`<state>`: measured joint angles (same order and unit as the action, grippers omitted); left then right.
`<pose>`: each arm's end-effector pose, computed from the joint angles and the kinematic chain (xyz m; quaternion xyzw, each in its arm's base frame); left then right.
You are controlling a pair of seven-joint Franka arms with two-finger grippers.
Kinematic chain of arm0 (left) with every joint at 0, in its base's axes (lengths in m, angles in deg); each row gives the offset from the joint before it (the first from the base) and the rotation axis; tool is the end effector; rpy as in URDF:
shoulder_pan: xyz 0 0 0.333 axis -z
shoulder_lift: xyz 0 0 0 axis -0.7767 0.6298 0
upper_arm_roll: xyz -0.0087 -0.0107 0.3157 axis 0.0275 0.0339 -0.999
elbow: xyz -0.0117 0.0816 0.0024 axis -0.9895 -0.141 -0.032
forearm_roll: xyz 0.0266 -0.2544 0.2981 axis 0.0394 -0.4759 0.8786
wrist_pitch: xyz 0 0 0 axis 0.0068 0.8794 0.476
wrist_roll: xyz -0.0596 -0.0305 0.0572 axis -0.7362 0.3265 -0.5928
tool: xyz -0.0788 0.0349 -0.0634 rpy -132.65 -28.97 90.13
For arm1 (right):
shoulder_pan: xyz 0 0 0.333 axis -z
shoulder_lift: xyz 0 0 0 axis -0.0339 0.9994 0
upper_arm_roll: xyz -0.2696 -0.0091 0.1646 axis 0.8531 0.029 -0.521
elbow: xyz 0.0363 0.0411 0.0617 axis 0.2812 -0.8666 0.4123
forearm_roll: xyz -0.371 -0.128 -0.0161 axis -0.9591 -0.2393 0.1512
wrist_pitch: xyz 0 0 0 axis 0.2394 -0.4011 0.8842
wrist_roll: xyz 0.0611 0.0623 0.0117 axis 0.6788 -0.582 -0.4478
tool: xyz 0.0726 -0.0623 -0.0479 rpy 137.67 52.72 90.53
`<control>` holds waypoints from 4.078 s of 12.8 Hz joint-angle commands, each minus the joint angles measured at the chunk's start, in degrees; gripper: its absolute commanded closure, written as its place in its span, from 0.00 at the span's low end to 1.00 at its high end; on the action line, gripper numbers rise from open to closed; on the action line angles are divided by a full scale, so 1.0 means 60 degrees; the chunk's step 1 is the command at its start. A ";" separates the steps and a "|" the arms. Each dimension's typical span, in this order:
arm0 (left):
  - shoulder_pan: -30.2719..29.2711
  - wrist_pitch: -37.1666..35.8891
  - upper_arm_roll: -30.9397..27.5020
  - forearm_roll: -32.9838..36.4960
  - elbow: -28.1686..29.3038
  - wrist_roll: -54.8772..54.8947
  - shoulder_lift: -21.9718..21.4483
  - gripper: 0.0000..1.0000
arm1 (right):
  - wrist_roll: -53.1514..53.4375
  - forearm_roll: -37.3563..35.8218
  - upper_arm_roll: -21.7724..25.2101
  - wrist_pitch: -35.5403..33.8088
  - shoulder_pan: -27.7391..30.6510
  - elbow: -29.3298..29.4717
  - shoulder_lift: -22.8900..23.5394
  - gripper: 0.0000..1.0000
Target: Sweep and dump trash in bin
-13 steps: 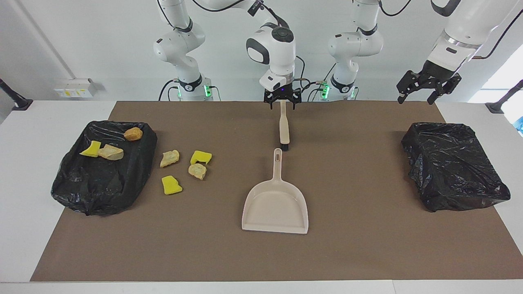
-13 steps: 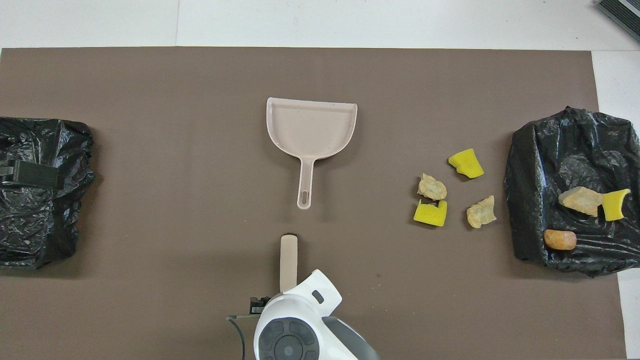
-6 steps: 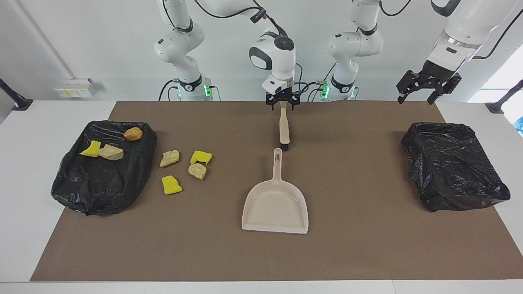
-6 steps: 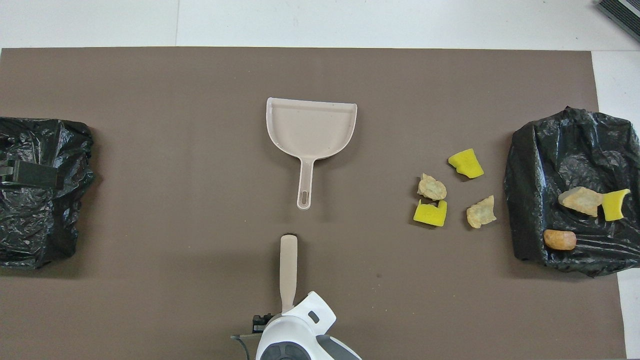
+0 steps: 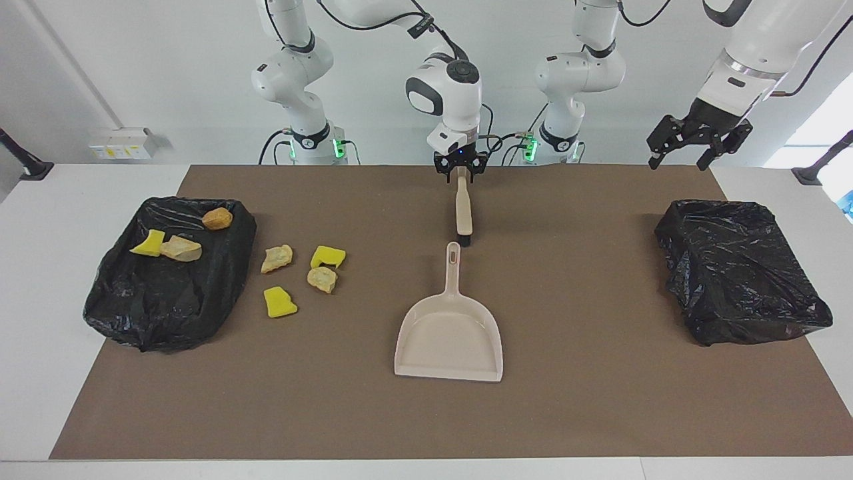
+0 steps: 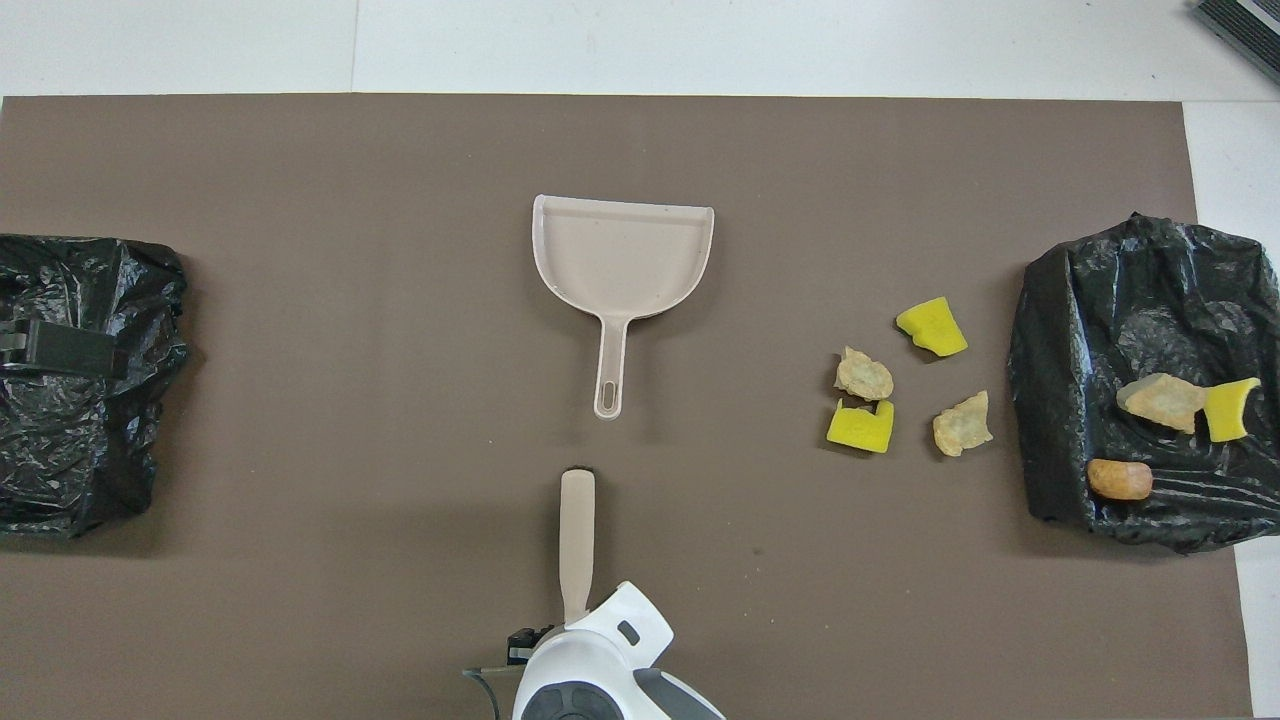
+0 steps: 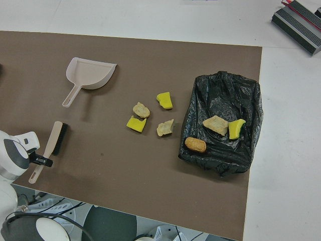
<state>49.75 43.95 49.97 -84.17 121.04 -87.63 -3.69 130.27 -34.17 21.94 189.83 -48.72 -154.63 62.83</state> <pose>0.5186 -0.0206 0.6460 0.9994 -0.0285 0.0089 0.0196 0.2842 0.4498 0.3334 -0.9986 0.0393 0.0204 0.0303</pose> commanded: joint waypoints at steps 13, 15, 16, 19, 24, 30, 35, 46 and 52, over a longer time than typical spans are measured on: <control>0.1754 0.1614 0.0370 0.0003 0.0431 -0.1223 0.0766 0.00 | 0.0211 0.0373 0.0073 -0.3683 0.1599 0.0677 -0.1772 1.00; 0.1902 0.1878 0.0370 0.0003 0.0431 -0.1385 0.0898 0.00 | -0.0213 0.0373 0.0117 -0.4476 0.2258 0.0736 -0.2023 1.00; 0.1960 0.2096 0.0370 -0.0012 0.0431 -0.1415 0.1000 0.00 | -0.0418 0.0344 0.0117 -0.4841 0.2639 0.0736 -0.2081 1.00; 0.2646 0.3135 0.0385 -0.0012 0.0431 -0.2379 0.1746 0.00 | -0.0960 -0.0384 0.0132 -0.5867 0.4205 0.0810 -0.2024 1.00; 0.3921 0.4717 0.0370 -0.0056 0.0461 -0.3509 0.3253 0.00 | -0.2189 -0.1236 0.0118 -0.6176 0.6286 0.0605 -0.1862 1.00; 0.5079 0.6666 0.0370 -0.0056 0.0593 -0.4843 0.4413 0.00 | -0.5442 -0.2073 0.0117 -0.5099 0.8369 -0.0753 -0.2402 1.00; 0.5607 0.7137 0.0356 0.0091 0.0944 -0.4755 0.4839 0.00 | -0.6162 -0.2073 0.0103 -0.3410 0.8649 -0.1827 -0.2610 1.00; 0.5550 0.6406 0.0327 0.0076 0.1208 -0.3574 0.4664 1.00 | -0.9823 -0.0521 0.0058 -0.4665 0.7622 0.0659 -0.1481 1.00; 0.4788 0.5731 0.0268 0.0076 0.1309 -0.1152 0.4092 1.00 | -1.0395 -0.2803 0.0103 -0.3735 0.8544 0.0941 -0.1190 1.00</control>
<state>78.58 79.73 51.43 -84.20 127.50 -95.91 22.62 69.74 -47.87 22.93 164.86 0.27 -149.85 53.71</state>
